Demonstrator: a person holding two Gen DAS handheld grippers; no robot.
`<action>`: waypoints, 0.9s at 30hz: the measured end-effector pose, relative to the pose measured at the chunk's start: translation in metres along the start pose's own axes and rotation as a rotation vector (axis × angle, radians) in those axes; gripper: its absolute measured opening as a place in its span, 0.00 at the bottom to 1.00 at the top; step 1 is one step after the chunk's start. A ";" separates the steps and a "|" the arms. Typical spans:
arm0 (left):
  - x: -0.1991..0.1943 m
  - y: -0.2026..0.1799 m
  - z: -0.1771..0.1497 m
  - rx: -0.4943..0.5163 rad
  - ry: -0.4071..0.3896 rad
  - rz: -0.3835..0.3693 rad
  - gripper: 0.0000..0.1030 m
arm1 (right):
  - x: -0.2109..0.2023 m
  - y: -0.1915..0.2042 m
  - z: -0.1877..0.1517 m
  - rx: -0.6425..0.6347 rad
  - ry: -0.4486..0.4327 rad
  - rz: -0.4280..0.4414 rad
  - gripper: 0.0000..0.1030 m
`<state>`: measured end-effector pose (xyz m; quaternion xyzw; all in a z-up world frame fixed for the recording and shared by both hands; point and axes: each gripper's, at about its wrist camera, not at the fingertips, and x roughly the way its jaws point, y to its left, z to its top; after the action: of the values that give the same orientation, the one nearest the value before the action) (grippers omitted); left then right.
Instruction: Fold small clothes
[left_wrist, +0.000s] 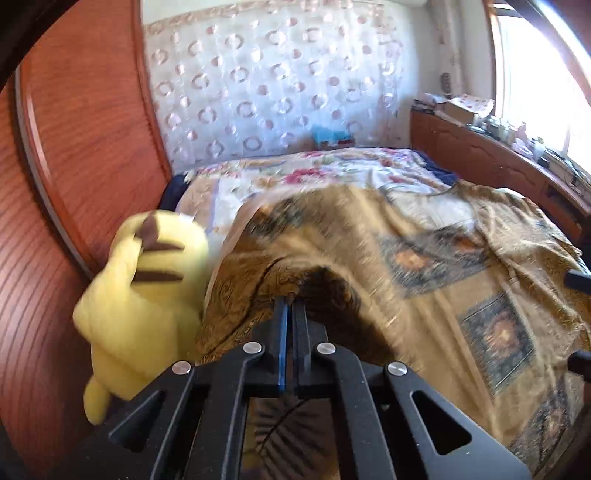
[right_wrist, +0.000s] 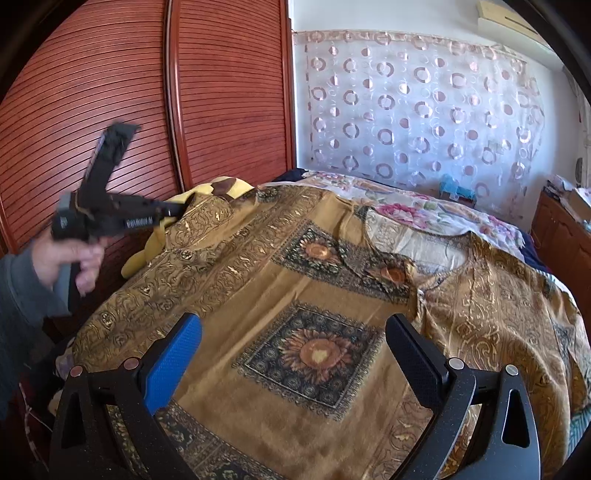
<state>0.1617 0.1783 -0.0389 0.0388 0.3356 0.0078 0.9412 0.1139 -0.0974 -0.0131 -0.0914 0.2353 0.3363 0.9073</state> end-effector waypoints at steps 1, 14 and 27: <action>-0.002 -0.006 0.008 0.014 -0.011 -0.015 0.03 | 0.000 -0.001 0.000 0.005 -0.001 -0.003 0.97; -0.058 -0.075 0.023 0.082 -0.093 -0.237 0.45 | -0.023 -0.051 -0.013 0.113 -0.036 -0.103 0.97; -0.060 -0.033 -0.041 -0.035 -0.047 -0.136 0.77 | 0.016 -0.032 0.019 0.054 0.001 -0.045 0.88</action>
<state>0.0892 0.1454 -0.0351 -0.0005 0.3151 -0.0513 0.9477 0.1529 -0.1065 -0.0044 -0.0722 0.2426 0.3094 0.9166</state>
